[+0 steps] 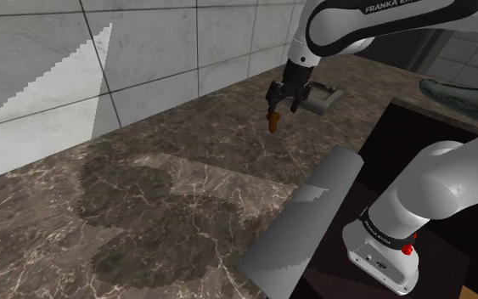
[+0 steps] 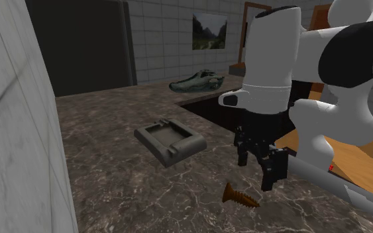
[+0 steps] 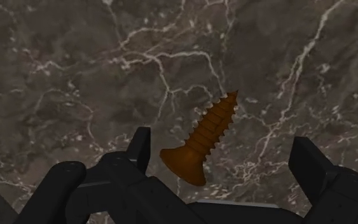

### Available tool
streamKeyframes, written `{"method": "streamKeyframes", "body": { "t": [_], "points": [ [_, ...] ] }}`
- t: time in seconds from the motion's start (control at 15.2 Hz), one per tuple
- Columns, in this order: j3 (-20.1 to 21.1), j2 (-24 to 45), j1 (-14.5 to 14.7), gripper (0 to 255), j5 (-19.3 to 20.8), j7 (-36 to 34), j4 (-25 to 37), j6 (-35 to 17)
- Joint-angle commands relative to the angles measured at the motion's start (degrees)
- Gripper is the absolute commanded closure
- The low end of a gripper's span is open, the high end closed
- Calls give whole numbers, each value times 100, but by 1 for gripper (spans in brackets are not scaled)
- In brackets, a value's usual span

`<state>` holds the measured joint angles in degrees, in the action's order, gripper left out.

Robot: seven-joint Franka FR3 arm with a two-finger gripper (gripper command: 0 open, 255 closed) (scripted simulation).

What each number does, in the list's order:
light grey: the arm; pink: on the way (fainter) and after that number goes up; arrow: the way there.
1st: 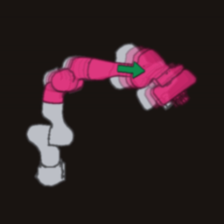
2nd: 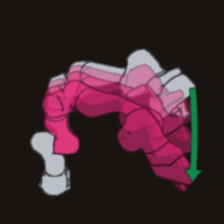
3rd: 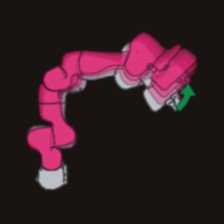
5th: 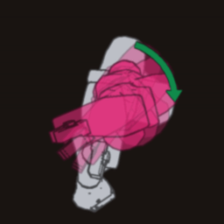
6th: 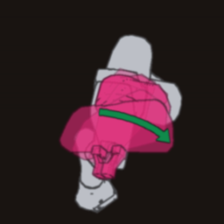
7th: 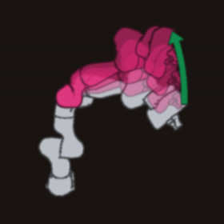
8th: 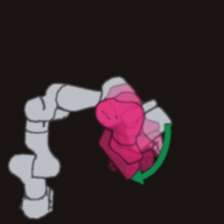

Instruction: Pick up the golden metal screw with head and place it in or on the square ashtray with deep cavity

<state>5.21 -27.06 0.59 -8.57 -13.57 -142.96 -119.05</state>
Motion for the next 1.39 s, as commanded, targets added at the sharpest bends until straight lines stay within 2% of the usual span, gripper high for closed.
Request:
{"method": "streamKeyframes", "body": {
  "t": [0.0,0.4,0.92,0.99,1.32],
  "points": [
    [42,156,22,0,-100,-114,-64,-206],
    [98,418,55,0,-158,-95,-371,-778],
    [98,417,55,0,-158,-95,-371,-776],
    [98,417,55,255,-158,-95,-371,-776],
    [96,418,54,255,-156,-93,-367,-774]
  ]
}}
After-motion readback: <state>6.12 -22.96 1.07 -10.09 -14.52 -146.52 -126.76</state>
